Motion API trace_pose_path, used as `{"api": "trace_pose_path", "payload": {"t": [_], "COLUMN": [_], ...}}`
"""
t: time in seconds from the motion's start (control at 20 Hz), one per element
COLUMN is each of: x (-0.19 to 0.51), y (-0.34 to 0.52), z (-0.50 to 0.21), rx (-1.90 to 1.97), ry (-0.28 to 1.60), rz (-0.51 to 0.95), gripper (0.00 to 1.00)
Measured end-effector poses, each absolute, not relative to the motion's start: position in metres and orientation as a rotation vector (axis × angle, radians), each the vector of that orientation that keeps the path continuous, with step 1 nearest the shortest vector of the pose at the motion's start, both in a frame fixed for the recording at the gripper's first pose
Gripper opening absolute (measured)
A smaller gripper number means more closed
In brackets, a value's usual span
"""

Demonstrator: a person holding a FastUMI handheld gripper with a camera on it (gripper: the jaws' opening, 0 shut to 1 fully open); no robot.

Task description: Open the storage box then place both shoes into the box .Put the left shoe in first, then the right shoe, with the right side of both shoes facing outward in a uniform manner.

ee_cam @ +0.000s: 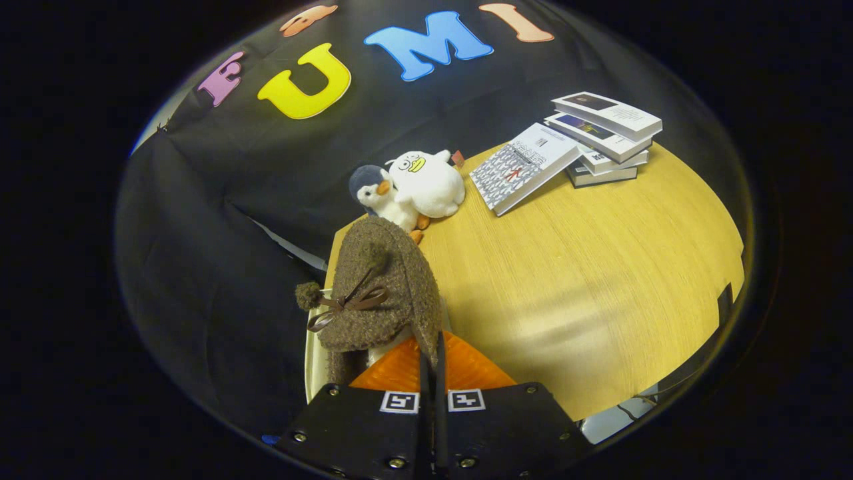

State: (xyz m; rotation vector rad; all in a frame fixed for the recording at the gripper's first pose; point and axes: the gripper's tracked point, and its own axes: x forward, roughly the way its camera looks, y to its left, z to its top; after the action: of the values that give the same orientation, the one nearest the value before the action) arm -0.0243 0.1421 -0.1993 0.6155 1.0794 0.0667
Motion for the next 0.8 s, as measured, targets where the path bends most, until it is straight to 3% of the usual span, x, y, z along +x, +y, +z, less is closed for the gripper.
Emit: {"api": "trace_pose_path", "payload": {"t": [0.8], "x": [-0.025], "y": [0.23], "z": [-0.216], "rx": [0.592], "ry": [1.094], "rz": [0.101], "gripper": [0.02]}}
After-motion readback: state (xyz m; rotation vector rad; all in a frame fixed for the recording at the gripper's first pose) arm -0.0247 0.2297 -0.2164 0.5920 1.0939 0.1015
